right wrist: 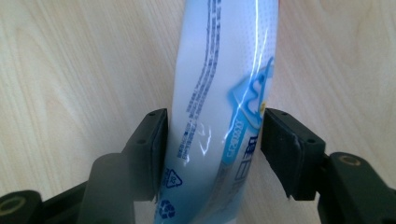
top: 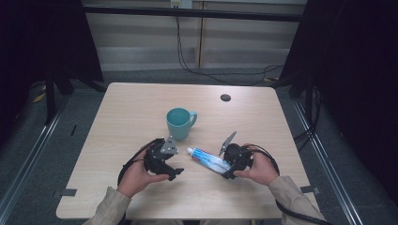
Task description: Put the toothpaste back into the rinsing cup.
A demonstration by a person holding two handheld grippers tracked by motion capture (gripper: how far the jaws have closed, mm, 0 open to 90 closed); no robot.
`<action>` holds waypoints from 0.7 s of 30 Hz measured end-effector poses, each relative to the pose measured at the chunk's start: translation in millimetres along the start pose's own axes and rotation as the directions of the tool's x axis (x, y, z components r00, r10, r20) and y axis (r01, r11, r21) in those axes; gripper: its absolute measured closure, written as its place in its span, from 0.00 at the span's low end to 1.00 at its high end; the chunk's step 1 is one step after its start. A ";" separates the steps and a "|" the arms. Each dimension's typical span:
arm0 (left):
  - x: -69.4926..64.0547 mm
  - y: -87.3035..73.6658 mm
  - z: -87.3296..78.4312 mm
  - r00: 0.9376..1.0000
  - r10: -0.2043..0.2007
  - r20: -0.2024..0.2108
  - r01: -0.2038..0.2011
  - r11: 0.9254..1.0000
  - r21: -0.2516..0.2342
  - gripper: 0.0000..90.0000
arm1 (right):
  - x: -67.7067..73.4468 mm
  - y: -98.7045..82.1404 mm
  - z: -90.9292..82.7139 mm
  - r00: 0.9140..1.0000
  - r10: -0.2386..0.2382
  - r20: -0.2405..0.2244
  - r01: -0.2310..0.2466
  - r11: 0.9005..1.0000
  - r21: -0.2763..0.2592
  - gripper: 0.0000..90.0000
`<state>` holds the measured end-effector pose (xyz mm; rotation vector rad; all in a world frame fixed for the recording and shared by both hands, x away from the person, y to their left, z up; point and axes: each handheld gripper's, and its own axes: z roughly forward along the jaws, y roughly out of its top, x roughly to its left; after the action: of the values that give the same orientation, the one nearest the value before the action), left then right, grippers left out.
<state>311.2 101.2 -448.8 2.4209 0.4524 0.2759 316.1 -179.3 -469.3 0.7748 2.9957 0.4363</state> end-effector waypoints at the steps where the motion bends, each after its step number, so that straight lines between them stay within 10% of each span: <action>1: 0.5 0.0 -0.2 1.000 0.006 0.000 -0.006 1.000 0.005 0.18 | 0.1 -0.7 1.0 1.000 0.009 -0.003 -0.009 1.000 0.006 0.48; 11: 2.4 -0.1 -1.5 1.000 -0.009 -0.001 0.009 1.000 -0.002 0.18 | -1.8 -0.3 -1.7 1.000 0.002 0.027 -0.003 1.000 0.025 0.79; 21: 6.5 7.1 -1.9 1.000 0.020 -0.006 -0.020 0.999 0.031 0.18 | 2.5 8.1 -20.9 0.999 -0.032 0.039 0.034 0.999 -0.032 0.83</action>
<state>318.4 99.7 -442.3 2.4568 0.4390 0.2874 316.0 -176.8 -446.9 0.7215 2.9531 0.4619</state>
